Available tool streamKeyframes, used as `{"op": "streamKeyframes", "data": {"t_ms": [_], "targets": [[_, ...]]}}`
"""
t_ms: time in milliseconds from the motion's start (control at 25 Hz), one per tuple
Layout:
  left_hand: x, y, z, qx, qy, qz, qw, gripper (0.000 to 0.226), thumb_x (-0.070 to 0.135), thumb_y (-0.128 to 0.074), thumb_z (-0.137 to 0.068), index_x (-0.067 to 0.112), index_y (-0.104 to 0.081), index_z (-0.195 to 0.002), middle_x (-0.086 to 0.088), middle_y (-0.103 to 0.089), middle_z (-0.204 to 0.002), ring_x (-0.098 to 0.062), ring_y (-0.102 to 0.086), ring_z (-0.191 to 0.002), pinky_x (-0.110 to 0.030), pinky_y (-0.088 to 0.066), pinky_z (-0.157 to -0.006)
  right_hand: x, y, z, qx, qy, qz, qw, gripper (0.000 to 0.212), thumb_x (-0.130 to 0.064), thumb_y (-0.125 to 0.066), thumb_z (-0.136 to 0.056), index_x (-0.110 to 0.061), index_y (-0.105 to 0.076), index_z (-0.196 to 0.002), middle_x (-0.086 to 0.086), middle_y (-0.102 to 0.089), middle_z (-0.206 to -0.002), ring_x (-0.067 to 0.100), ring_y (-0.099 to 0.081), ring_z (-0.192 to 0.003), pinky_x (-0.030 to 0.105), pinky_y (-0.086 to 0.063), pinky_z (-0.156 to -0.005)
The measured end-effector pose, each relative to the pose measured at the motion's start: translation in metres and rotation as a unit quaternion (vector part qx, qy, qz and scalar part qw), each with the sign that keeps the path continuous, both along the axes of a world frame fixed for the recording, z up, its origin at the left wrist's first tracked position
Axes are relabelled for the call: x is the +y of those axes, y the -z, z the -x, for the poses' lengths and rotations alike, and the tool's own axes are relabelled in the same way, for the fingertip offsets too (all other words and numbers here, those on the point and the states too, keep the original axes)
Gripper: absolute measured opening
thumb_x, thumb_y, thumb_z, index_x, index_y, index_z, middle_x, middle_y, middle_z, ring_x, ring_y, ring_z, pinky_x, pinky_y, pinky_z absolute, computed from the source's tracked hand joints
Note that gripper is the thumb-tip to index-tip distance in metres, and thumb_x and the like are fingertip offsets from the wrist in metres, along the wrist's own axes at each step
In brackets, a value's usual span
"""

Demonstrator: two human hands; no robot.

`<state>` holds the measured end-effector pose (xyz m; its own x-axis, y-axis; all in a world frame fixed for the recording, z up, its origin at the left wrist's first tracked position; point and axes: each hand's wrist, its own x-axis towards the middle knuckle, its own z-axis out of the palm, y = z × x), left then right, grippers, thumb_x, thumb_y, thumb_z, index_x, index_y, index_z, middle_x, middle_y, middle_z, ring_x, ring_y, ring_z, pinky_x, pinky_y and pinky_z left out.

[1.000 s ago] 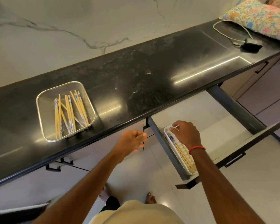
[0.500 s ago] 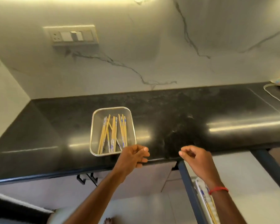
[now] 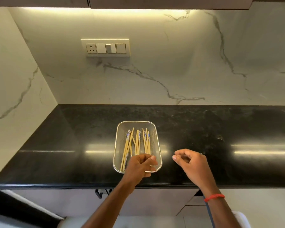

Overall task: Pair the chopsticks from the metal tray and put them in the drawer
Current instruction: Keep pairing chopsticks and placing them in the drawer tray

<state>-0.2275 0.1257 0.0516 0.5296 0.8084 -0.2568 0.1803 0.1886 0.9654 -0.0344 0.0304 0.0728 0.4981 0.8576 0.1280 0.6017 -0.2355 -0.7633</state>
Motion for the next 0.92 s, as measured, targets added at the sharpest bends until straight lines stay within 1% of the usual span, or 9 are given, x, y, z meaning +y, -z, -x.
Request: {"op": "streamKeyframes", "data": {"t_ms": [120, 240, 360, 440, 480, 600, 640, 760, 920], "targets": [[0.024, 0.004, 0.005, -0.013, -0.020, 0.013, 1.000, 0.018, 0.033, -0.063, -0.096, 0.018, -0.074, -0.099, 0.004, -0.081, -0.093, -0.013, -0.078, -0.087, -0.023, -0.060, -0.069, 0.032, 0.001, 0.018, -0.010, -0.003, 0.006, 1.000, 0.013, -0.036, -0.073, -0.085, -0.027, -0.075, -0.093, -0.017, -0.072, -0.079, -0.004, -0.068, -0.075, 0.012, -0.054, -0.064], [0.049, 0.011, 0.008, -0.016, -0.027, 0.025, 0.999, 0.017, 0.031, -0.063, -0.097, 0.018, -0.074, -0.101, 0.003, -0.081, -0.094, -0.015, -0.078, -0.087, -0.027, -0.062, -0.073, 0.063, 0.012, 0.033, -0.025, 0.000, 0.031, 0.999, 0.017, -0.036, -0.073, -0.085, -0.024, -0.074, -0.097, -0.013, -0.072, -0.081, -0.001, -0.067, -0.073, 0.018, -0.058, -0.068], [0.076, 0.018, 0.010, -0.019, -0.031, 0.046, 0.998, 0.018, 0.031, -0.063, -0.097, 0.017, -0.074, -0.103, 0.001, -0.081, -0.094, -0.017, -0.078, -0.086, -0.031, -0.063, -0.077, 0.092, 0.028, 0.045, -0.042, 0.016, 0.096, 0.994, 0.031, -0.036, -0.071, -0.087, -0.023, -0.068, -0.115, -0.003, -0.073, -0.103, 0.002, -0.065, -0.081, 0.011, -0.051, -0.067], [0.092, 0.022, 0.011, -0.028, -0.036, 0.069, 0.997, 0.018, 0.028, -0.064, -0.097, 0.016, -0.074, -0.103, -0.001, -0.081, -0.094, -0.018, -0.078, -0.086, -0.030, -0.062, -0.075, 0.108, 0.038, 0.050, -0.040, 0.019, 0.143, 0.989, 0.039, -0.035, -0.070, -0.088, -0.024, -0.062, -0.125, 0.002, -0.071, -0.114, 0.006, -0.065, -0.086, 0.011, -0.047, -0.066], [0.101, 0.025, 0.012, -0.037, -0.035, 0.084, 0.995, 0.017, 0.027, -0.064, -0.096, 0.015, -0.074, -0.103, -0.002, -0.081, -0.094, -0.018, -0.079, -0.086, -0.029, -0.061, -0.073, 0.115, 0.043, 0.052, -0.040, 0.019, 0.160, 0.986, 0.042, -0.033, -0.070, -0.089, -0.024, -0.059, -0.128, 0.002, -0.070, -0.116, 0.008, -0.067, -0.090, 0.014, -0.050, -0.069], [0.122, 0.030, 0.016, -0.050, -0.022, 0.111, 0.992, 0.016, 0.026, -0.065, -0.096, 0.015, -0.074, -0.103, -0.004, -0.081, -0.095, -0.021, -0.078, -0.088, -0.027, -0.059, -0.070, 0.133, 0.058, 0.057, -0.049, 0.020, 0.199, 0.978, 0.047, -0.028, -0.069, -0.090, -0.025, -0.052, -0.133, 0.005, -0.069, -0.116, 0.018, -0.069, -0.103, 0.033, -0.058, -0.089], [0.128, 0.031, 0.017, -0.049, -0.017, 0.115, 0.992, 0.017, 0.027, -0.065, -0.095, 0.015, -0.074, -0.104, -0.004, -0.081, -0.096, -0.022, -0.078, -0.088, -0.027, -0.059, -0.070, 0.138, 0.063, 0.060, -0.057, 0.021, 0.211, 0.976, 0.048, -0.027, -0.068, -0.091, -0.025, -0.049, -0.135, 0.005, -0.069, -0.117, 0.020, -0.069, -0.104, 0.037, -0.058, -0.090], [0.141, 0.038, 0.024, -0.049, -0.003, 0.123, 0.991, 0.018, 0.028, -0.067, -0.094, 0.015, -0.074, -0.104, -0.003, -0.081, -0.094, -0.019, -0.078, -0.084, -0.028, -0.059, -0.070, 0.148, 0.078, 0.074, -0.123, 0.033, 0.227, 0.965, 0.049, -0.023, -0.067, -0.091, -0.026, -0.044, -0.135, 0.005, -0.069, -0.112, 0.021, -0.070, -0.100, 0.036, -0.060, -0.084], [0.156, 0.044, 0.037, -0.053, 0.014, 0.134, 0.989, 0.020, 0.026, -0.066, -0.095, 0.011, -0.073, -0.105, -0.006, -0.080, -0.095, -0.022, -0.076, -0.084, -0.034, -0.062, -0.076, 0.156, 0.089, 0.088, -0.227, 0.016, 0.209, 0.951, 0.038, -0.017, -0.060, -0.094, -0.022, -0.046, -0.129, 0.002, -0.069, -0.093, 0.015, -0.069, -0.079, 0.030, -0.061, -0.070]]}}
